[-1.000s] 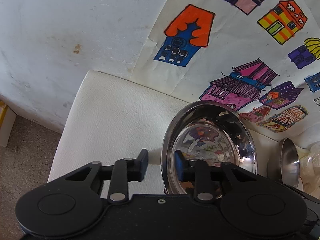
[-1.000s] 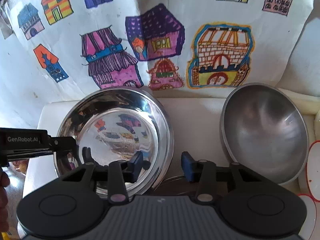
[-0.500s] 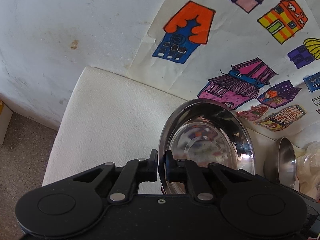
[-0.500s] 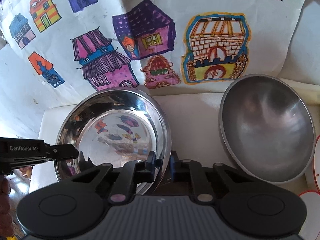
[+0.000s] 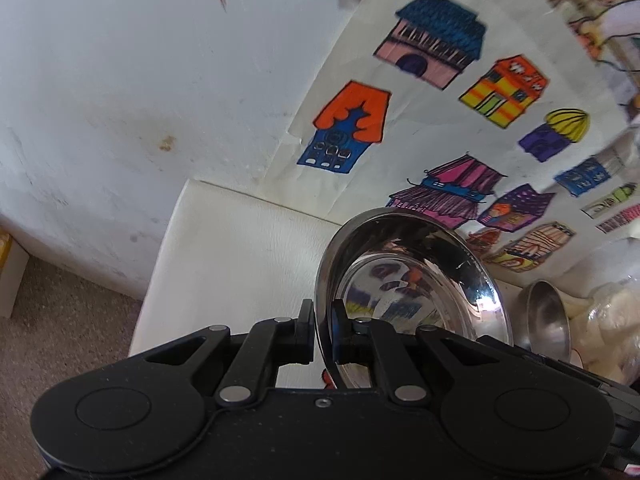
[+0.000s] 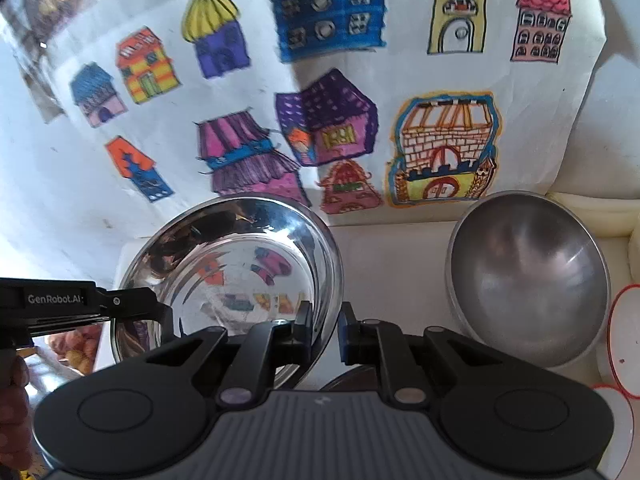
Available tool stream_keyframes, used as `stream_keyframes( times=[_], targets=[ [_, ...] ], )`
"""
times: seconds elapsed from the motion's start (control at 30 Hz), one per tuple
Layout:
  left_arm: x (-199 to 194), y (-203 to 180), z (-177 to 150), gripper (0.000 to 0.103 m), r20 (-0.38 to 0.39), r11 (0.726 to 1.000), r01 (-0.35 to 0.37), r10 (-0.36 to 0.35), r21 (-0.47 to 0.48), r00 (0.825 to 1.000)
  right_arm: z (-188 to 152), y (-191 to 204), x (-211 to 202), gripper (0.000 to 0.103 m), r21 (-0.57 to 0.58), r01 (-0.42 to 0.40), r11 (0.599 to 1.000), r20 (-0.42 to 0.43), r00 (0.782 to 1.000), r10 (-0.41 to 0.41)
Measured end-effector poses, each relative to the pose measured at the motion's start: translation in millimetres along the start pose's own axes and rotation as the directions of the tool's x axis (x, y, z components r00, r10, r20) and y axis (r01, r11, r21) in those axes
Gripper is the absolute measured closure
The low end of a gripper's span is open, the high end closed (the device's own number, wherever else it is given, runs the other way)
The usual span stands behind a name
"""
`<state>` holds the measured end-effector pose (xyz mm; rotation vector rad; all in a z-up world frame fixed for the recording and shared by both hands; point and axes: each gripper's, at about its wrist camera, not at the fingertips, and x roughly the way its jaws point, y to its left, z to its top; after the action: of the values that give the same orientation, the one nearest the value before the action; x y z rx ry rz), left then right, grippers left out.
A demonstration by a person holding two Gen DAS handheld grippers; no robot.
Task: Organize plates and bowls
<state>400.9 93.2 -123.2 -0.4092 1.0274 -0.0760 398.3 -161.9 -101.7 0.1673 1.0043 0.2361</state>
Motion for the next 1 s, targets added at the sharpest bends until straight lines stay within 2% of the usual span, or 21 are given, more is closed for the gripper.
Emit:
stream_keyframes(
  times=[0.27, 0.5, 0.7, 1.0],
  targets=[
    [-35.1, 7.5, -23.8, 0.095, 0.01, 0.997, -0.016, 0.015, 0.076, 1.0, -20.7, 15.9, -30.3, 0.088, -0.03, -0.045, 0.999, 0.01, 0.999, 0.045],
    [-48.6, 13.4, -54.4, 0.094, -0.021, 0.992, -0.028, 0.03, 0.124, 0.999, -62.5, 17.5, -45.0, 0.087, -0.019, -0.066, 0.998, -0.026, 0.998, 0.065],
    [-52.1, 15.8, -76.6, 0.093, -0.035, 0.986, -0.041, 0.047, 0.164, 0.998, -89.2, 17.4, -53.5, 0.086, -0.012, -0.067, 0.998, -0.063, 0.996, 0.066],
    [-52.1, 20.8, -95.1, 0.089, -0.048, 0.968, -0.067, 0.081, 0.24, 0.996, -110.5, 25.3, -58.5, 0.085, -0.025, -0.079, 0.997, -0.11, 0.991, 0.076]
  ],
)
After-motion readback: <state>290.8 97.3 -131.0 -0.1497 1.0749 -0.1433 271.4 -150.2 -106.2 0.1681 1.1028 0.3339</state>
